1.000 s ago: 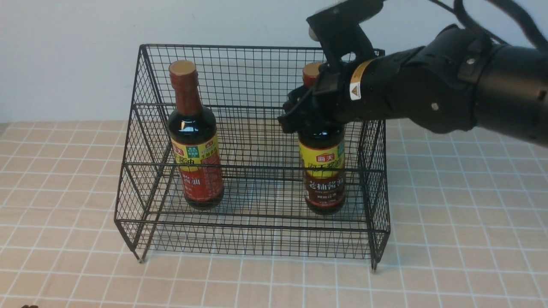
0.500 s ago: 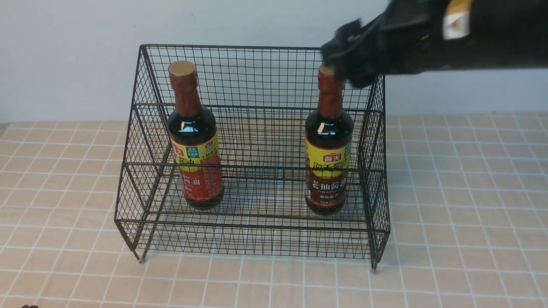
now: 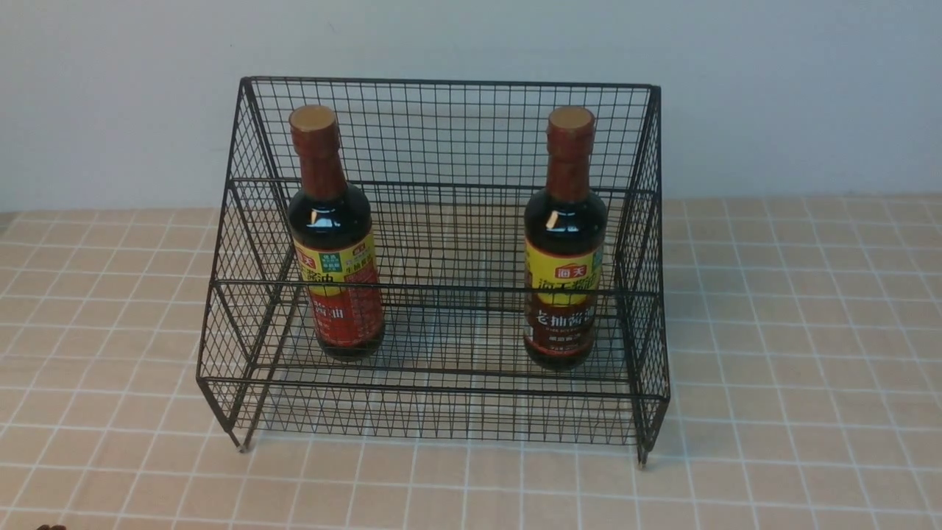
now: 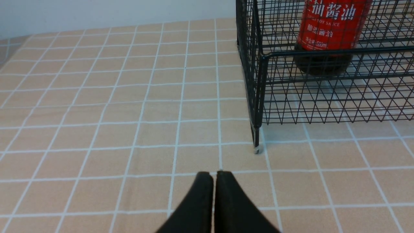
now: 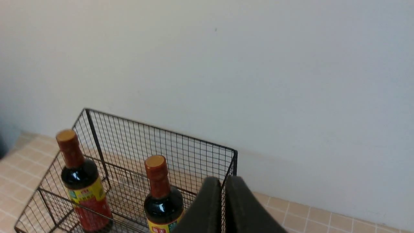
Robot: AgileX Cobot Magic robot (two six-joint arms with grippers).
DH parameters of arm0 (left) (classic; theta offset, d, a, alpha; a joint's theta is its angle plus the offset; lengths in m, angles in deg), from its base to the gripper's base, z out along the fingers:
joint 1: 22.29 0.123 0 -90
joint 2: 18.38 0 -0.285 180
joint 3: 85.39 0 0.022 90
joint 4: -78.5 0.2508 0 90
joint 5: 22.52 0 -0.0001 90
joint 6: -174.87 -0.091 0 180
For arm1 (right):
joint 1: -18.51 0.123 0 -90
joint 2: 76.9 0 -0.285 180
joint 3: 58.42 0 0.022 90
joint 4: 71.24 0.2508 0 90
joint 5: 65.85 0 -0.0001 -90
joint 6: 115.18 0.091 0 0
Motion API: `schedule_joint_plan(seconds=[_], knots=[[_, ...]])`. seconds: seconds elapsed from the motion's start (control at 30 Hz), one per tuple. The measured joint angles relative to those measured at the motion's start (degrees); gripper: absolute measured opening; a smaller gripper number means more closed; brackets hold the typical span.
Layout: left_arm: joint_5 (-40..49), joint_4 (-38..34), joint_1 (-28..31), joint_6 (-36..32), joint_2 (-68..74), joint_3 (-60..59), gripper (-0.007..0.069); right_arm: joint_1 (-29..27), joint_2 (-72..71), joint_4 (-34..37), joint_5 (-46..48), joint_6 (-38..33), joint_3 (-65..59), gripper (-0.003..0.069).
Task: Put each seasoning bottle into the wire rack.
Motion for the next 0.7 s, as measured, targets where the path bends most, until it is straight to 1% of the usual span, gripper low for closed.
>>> schedule_joint_plan(seconds=[0.13, 0.2, 0.23, 0.33, 0.37, 0.4, 0.43, 0.5, 0.6, 0.7], knots=[[0.0, 0.0, 0.0, 0.0, 0.0, 0.0, -0.0007, 0.0, -9.4, 0.2, -0.6, 2.5, -6.8, -0.0012], [0.0, 0.0, 0.0, 0.0, 0.0, 0.0, -0.0007, 0.0, -15.5, 0.8, -3.1, 4.2, -13.1, -0.0012], [0.0, 0.0, 0.0, 0.0, 0.0, 0.0, -0.0007, 0.0, -19.6, 1.9, -5.8, 5.5, -17.9, -0.0012], [0.0, 0.0, 0.0, 0.0, 0.0, 0.0, -0.0007, 0.0, -23.5, 3.3, -9.4, 6.6, -23.3, -0.0012], [0.0, 0.0, 0.0, 0.0, 0.0, 0.0, -0.0007, 0.0, -26.6, 5.1, -13.7, 7.1, -28.5, -0.0012], [0.0, 0.0, 0.0, 0.0, 0.0, 0.0, -0.0007, 0.0, -26.9, 5.3, -14.2, 7.1, -29.0, -0.0012], [0.0, 0.0, 0.0, 0.0, 0.0, 0.0, -0.0007, 0.0, -29.1, 7.3, -18.9, 7.3, -33.7, -0.0013], [0.0, 0.0, 0.0, 0.0, 0.0, 0.0, -0.0007, 0.0, -30.4, 9.6, -24.0, 7.3, -38.5, -0.0013], [0.0, 0.0, 0.0, 0.0, 0.0, 0.0, -0.0007, 0.0, -30.8, 12.7, -28.1, 7.3, -43.1, -0.0013], [0.0, 0.0, 0.0, 0.0, 0.0, 0.0, -0.0007, 0.0, -30.8, 14.3, -29.6, 7.3, -47.5, -0.0013]])
